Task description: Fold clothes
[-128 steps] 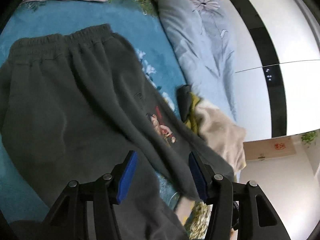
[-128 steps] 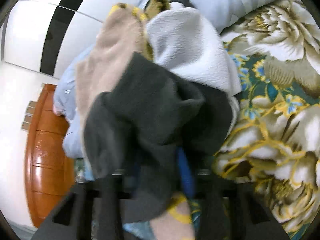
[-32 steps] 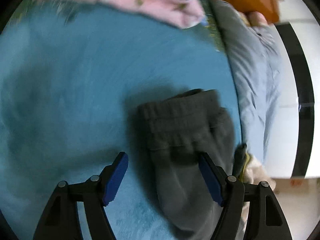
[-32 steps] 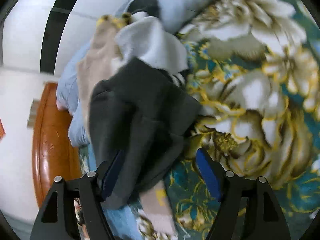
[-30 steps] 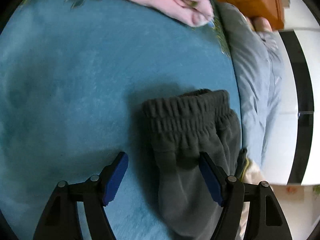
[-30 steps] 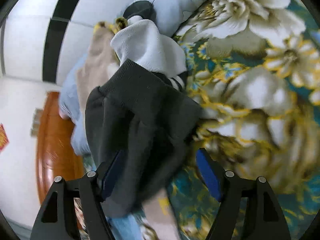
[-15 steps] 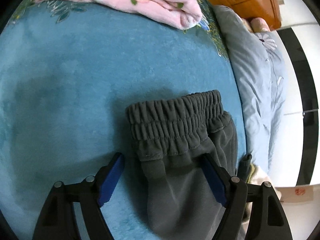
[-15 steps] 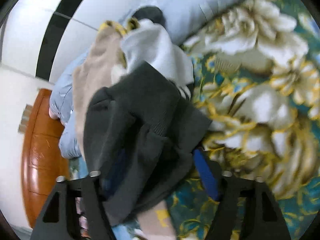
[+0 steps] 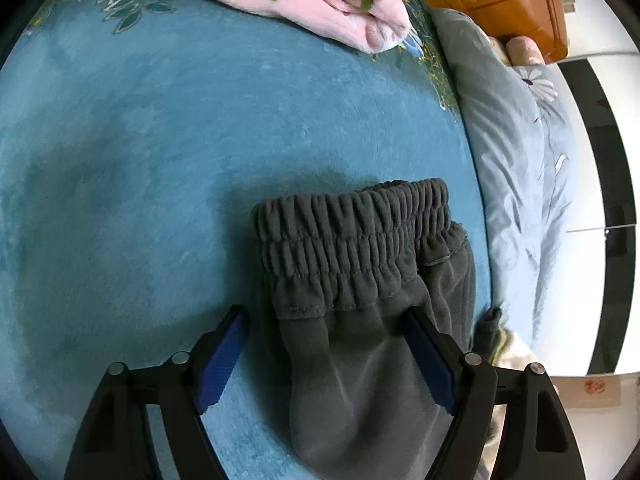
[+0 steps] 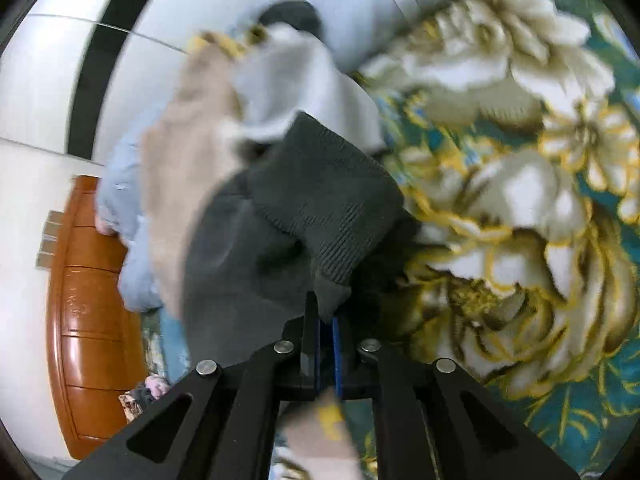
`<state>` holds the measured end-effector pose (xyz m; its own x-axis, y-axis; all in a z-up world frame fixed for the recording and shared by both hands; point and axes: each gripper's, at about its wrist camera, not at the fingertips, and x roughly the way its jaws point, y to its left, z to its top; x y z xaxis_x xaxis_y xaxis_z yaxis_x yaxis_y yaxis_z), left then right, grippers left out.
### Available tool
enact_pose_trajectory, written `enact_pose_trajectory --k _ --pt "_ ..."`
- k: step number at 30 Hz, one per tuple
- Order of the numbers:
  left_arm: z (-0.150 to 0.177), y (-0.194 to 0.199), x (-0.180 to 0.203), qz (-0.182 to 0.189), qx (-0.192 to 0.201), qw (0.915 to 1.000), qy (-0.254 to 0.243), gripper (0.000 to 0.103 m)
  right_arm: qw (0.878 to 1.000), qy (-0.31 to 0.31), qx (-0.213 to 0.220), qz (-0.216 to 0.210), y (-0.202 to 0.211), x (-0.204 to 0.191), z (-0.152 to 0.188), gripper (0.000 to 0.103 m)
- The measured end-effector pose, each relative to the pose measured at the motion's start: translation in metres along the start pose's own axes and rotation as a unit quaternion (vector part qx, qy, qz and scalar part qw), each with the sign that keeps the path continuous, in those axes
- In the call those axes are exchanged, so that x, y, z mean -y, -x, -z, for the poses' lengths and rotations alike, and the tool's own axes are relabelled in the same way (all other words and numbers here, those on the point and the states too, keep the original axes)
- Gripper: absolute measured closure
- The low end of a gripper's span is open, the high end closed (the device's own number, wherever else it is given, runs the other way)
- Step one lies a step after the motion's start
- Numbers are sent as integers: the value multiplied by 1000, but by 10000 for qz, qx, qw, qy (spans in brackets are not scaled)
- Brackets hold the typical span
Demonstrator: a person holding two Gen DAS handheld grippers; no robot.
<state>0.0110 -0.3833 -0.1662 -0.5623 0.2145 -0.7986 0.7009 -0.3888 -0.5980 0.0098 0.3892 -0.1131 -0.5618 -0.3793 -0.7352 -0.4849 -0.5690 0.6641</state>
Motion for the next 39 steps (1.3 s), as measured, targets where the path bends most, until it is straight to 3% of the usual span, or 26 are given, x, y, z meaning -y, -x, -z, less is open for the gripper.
enact_pose_trajectory --k 1,3,5,9,12,14,17,19,22,27,30,33,35,37,39 --pt "-1 -1 0 5 -10 10000 3 21 10000 -45 8 43 -3 4 1 86" --pt "-3 -3 1 24 -23 10000 17 21 9998 -44 90 183 -9 11 -1 53" --pt "-3 -3 0 63 21 10000 57 21 9997 -78 106 189 -14 18 -1 48" --pt "2 -4 1 53 200 9997 124 19 9975 -565 292 -304 -27 40 3 39" --pt "5 -3 1 156 264 9993 225 21 9952 -758 420 -450 -28 38 7 39" --pt "6 -4 0 337 203 9984 410 28 9922 -970 295 -723 -30 34 10 51" --pt "6 -3 -2 310 175 9973 643 48 9924 -989 273 -676 -25 22 11 82" --pt "7 1 0 214 181 9976 641 66 9932 -926 274 -644 -13 11 11 88" --pt "5 15 14 174 250 9989 343 75 9960 -476 310 -691 15 -14 10 89" --pt "2 74 51 503 438 9967 -454 79 9897 607 420 -1223 91 -65 35 89" --pt "4 110 51 560 518 9936 -830 78 9861 938 459 -1290 107 -67 38 89" --pt "1 106 25 269 279 9966 -728 73 9953 604 22 -762 80 -26 44 89" --pt "-2 84 -2 -14 -134 9991 -396 73 9989 174 -270 -329 54 6 53 89" --pt "-1 60 -30 -379 -494 9981 -34 70 9986 -305 -415 -130 36 33 63 89" --pt "0 51 -51 -339 -588 9974 232 68 9981 -454 -379 -153 36 43 67 89"
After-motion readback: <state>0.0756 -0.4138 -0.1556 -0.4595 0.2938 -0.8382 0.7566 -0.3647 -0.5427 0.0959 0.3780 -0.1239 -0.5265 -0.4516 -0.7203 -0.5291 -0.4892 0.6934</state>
